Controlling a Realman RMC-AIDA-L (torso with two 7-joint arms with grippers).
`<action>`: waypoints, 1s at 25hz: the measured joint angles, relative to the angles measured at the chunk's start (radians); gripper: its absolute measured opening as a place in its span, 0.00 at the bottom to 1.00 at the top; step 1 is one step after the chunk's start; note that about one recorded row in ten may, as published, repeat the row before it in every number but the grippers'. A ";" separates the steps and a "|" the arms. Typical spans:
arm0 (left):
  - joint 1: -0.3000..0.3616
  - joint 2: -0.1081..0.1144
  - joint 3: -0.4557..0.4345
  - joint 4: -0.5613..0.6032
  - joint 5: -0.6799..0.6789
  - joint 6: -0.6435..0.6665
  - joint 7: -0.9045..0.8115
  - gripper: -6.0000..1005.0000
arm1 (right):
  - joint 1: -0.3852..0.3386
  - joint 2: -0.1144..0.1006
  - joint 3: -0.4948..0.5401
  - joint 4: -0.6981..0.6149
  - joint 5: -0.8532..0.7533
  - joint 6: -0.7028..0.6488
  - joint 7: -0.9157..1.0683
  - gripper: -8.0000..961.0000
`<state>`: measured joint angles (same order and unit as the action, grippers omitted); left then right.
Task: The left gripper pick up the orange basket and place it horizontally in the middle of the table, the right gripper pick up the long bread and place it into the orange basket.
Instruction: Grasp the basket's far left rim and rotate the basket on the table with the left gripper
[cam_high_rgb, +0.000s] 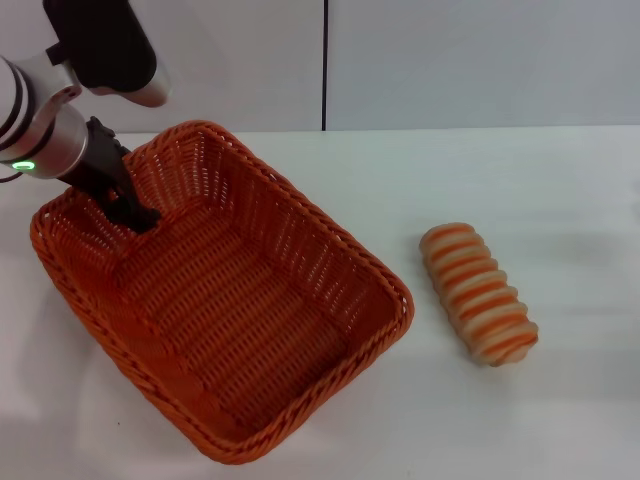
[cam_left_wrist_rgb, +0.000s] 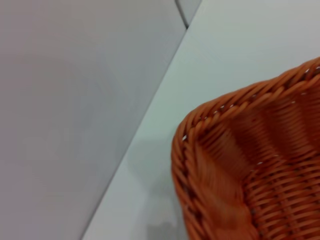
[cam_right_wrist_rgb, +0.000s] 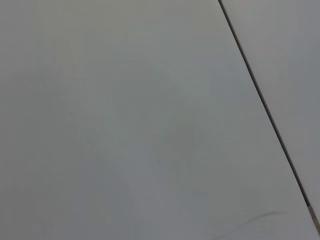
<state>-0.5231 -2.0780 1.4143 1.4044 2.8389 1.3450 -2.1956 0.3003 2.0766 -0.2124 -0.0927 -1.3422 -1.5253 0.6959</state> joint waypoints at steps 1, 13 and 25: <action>-0.032 0.000 -0.008 -0.015 0.002 0.037 -0.006 0.79 | 0.001 -0.001 0.001 -0.003 0.000 0.005 0.000 0.58; -0.091 0.000 0.003 -0.053 0.045 0.109 -0.029 0.62 | 0.007 -0.003 -0.002 -0.010 -0.001 0.007 -0.001 0.58; -0.105 -0.001 0.027 -0.066 0.050 0.125 -0.076 0.34 | 0.013 -0.004 -0.001 -0.019 -0.002 0.007 -0.001 0.58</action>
<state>-0.6281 -2.0785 1.4412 1.3382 2.8885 1.4697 -2.2717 0.3129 2.0723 -0.2138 -0.1114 -1.3439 -1.5183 0.6948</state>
